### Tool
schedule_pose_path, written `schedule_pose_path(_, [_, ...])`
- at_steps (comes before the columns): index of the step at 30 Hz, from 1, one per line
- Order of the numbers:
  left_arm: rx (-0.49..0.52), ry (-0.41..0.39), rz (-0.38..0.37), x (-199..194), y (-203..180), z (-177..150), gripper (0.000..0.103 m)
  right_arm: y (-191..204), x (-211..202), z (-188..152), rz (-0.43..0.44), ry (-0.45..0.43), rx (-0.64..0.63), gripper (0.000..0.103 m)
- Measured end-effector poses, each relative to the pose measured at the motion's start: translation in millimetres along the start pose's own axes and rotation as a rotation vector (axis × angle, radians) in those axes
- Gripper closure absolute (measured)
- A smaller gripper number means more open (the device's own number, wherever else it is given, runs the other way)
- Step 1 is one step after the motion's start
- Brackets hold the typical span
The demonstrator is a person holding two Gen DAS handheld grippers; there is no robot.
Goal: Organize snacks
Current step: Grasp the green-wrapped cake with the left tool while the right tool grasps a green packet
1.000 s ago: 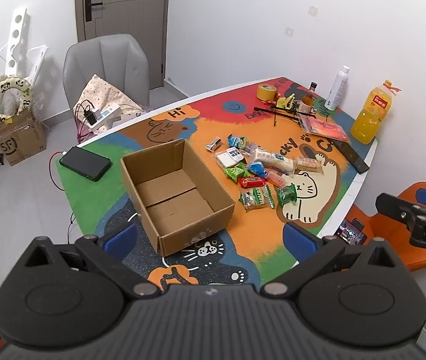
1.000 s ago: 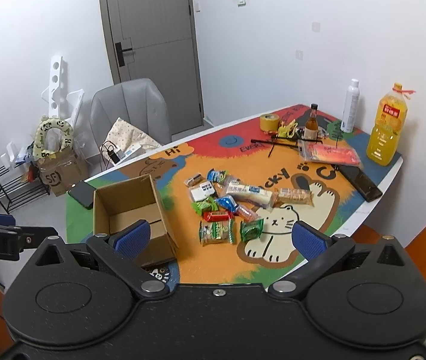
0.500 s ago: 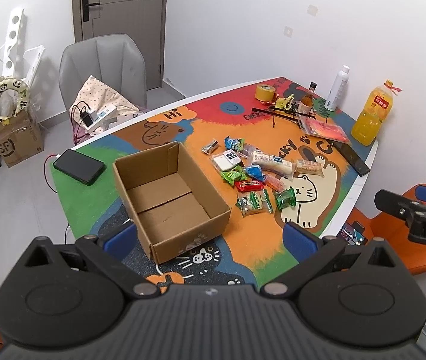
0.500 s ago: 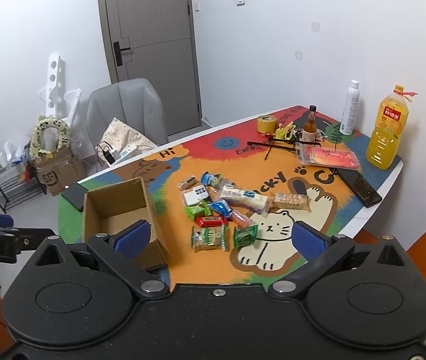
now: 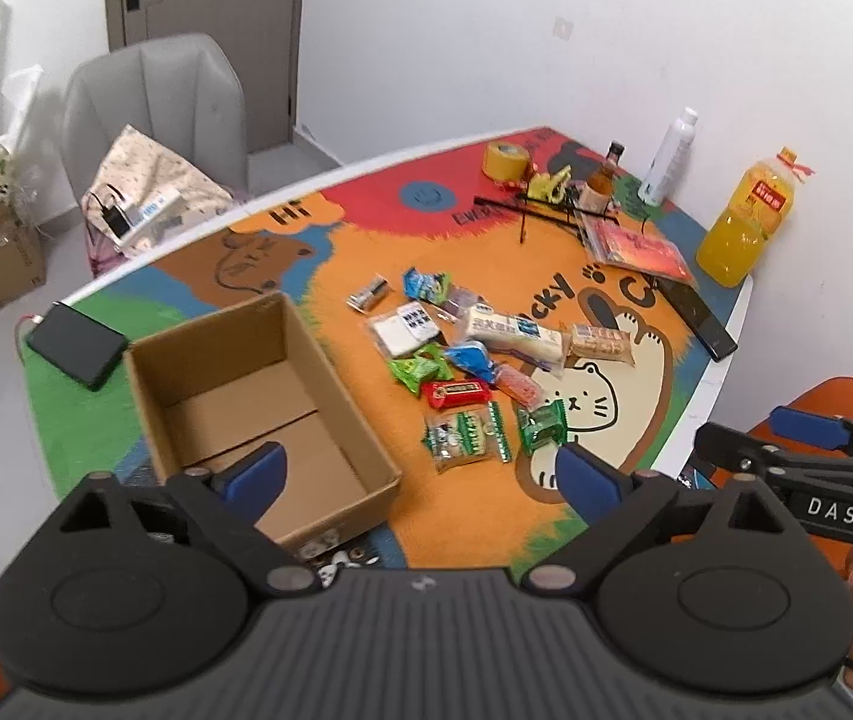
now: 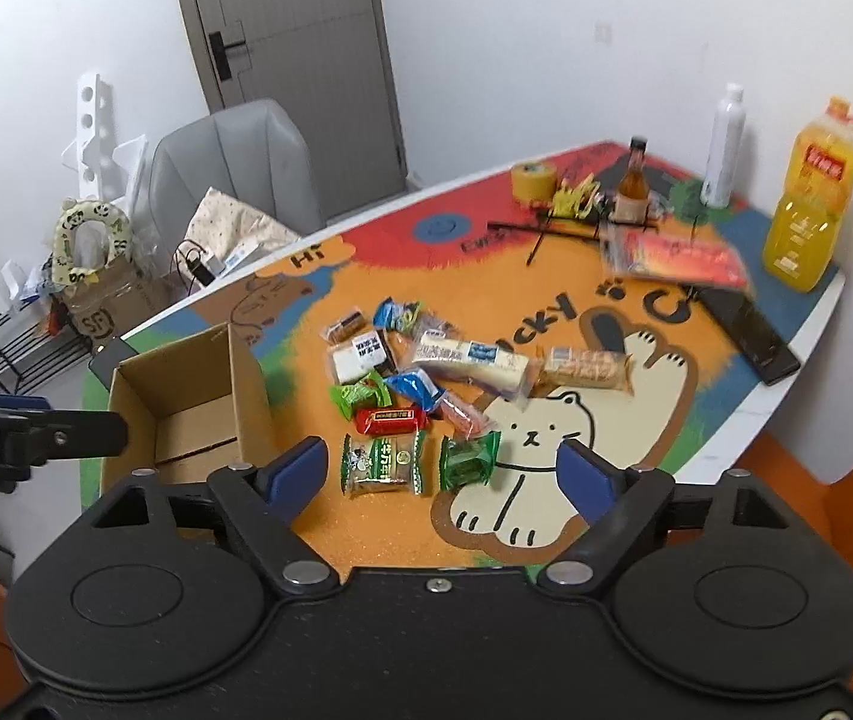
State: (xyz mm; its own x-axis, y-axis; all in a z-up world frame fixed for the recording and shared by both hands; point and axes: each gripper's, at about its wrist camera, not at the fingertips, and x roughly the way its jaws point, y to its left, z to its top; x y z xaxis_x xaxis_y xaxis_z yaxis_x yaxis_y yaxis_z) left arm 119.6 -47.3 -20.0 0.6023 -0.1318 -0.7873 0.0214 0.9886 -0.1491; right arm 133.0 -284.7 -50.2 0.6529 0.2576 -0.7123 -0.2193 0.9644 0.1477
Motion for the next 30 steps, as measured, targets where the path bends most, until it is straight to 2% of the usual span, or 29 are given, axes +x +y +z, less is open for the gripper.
schedule_pose_path(6, [-0.001, 0.112, -0.020, 47, -12, 22, 0.020, -21, 35, 13, 0.014, 0.104, 0.029, 0.034])
schedule_pose_path(13, [-0.001, 0.231, -0.045, 104, -29, 43, 0.034, -42, 69, 22, 0.013, 0.182, 0.054, 0.037])
schedule_pose_path(21, [0.009, 0.329, -0.057, 159, -45, 53, 0.039, -56, 112, 29, 0.055, 0.273, 0.083, 0.044])
schedule_pose_path(24, [-0.027, 0.390, -0.047, 184, -46, 54, 0.045, -60, 133, 29, 0.092, 0.320, 0.102, 0.050])
schedule_pose_path(30, [-0.056, 0.465, -0.013, 221, -47, 55, 0.046, -72, 172, 30, 0.134, 0.413, 0.129, 0.054])
